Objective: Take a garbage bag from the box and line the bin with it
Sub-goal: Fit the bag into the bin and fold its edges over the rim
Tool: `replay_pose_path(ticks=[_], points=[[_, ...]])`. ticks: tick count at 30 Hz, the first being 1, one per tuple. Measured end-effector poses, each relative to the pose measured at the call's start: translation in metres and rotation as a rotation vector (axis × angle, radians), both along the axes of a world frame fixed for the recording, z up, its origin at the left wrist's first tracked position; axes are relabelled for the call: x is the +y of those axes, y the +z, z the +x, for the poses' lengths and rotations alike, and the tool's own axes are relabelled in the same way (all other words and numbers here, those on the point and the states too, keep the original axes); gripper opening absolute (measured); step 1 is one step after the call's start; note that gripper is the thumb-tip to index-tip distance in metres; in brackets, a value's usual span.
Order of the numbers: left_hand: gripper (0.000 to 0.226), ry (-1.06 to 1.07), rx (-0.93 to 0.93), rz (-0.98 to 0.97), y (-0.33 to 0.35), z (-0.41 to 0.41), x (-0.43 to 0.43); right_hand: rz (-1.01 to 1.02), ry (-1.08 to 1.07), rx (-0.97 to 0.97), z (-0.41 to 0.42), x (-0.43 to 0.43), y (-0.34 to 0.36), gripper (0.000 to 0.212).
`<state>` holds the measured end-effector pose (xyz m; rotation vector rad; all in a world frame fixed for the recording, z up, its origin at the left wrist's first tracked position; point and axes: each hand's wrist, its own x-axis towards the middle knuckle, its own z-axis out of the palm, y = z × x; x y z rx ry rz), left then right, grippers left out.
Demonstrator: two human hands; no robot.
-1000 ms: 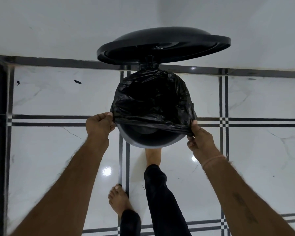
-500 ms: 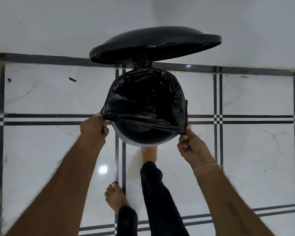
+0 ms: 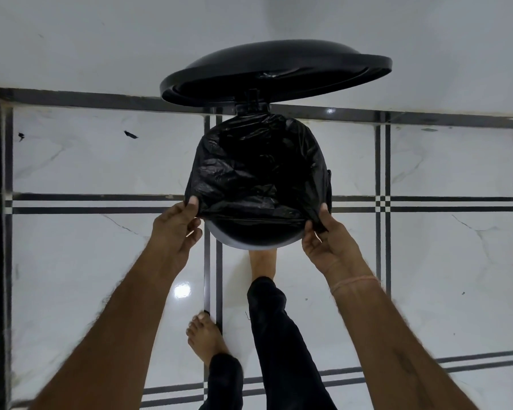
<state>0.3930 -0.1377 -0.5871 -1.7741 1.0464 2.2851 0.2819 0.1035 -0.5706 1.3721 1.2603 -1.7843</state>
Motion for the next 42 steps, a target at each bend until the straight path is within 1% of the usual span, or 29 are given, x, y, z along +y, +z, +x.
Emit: replay_pose_path(ticks=[2,3,6,8,9,13,17,19,21,22,24,26,28,31,35,37,39,42], points=[[0.013,0.071,-0.016,0.056,0.001,0.002,0.000,0.055,0.015,0.022,0.002,-0.005,0.001,0.010],[0.016,0.111,-0.022,0.089,0.001,0.003,0.001,0.079,0.010,0.047,0.003,-0.009,0.002,0.010],[0.021,0.164,-0.038,0.185,0.000,0.006,0.006,0.125,-0.030,0.089,0.007,-0.023,0.000,0.020],[0.024,0.173,-0.030,0.239,-0.001,0.009,0.012,0.125,-0.013,0.058,0.012,-0.029,-0.001,0.010],[0.024,0.183,-0.028,0.260,-0.001,0.012,0.014,0.112,-0.005,0.039,0.014,-0.032,-0.001,0.005],[0.024,0.223,-0.017,0.304,-0.008,0.023,0.019,-0.028,-0.070,0.009,0.016,-0.040,0.003,0.011],[0.022,0.265,-0.033,0.325,-0.014,0.025,0.023,-0.126,-0.177,0.050,0.015,-0.039,0.004,0.021],[0.021,0.290,-0.037,0.332,-0.014,0.024,0.026,-0.140,-0.154,0.073,0.018,-0.036,0.005,0.024],[0.021,0.285,-0.034,0.332,-0.014,0.023,0.028,-0.103,-0.075,0.072,0.025,-0.030,0.007,0.027],[0.021,0.275,-0.034,0.330,-0.015,0.023,0.029,-0.067,-0.017,0.047,0.029,-0.027,0.006,0.031],[0.021,0.252,-0.040,0.322,-0.015,0.023,0.032,-0.010,0.093,-0.033,0.039,-0.024,0.006,0.030],[0.020,0.230,-0.042,0.324,-0.017,0.023,0.034,-0.019,0.137,-0.100,0.051,-0.023,0.005,0.031],[0.019,0.220,-0.033,0.342,-0.017,0.023,0.037,-0.107,0.090,-0.108,0.062,-0.022,0.003,0.031],[0.021,0.213,-0.040,0.356,-0.019,0.023,0.040,-0.220,-0.060,-0.066,0.073,-0.020,-0.005,0.028],[0.020,0.223,-0.058,0.370,-0.021,0.023,0.045,-0.270,-0.208,-0.010,0.084,-0.022,-0.014,0.035],[0.020,0.245,-0.059,0.376,-0.020,0.023,0.047,-0.257,-0.207,-0.009,0.090,-0.023,-0.018,0.041],[0.020,0.267,-0.058,0.378,-0.019,0.022,0.048,-0.266,-0.173,-0.010,0.093,-0.027,-0.020,0.035],[0.021,0.256,-0.066,0.362,-0.023,0.022,0.050,-0.235,-0.177,0.002,0.094,-0.031,-0.028,0.039]])
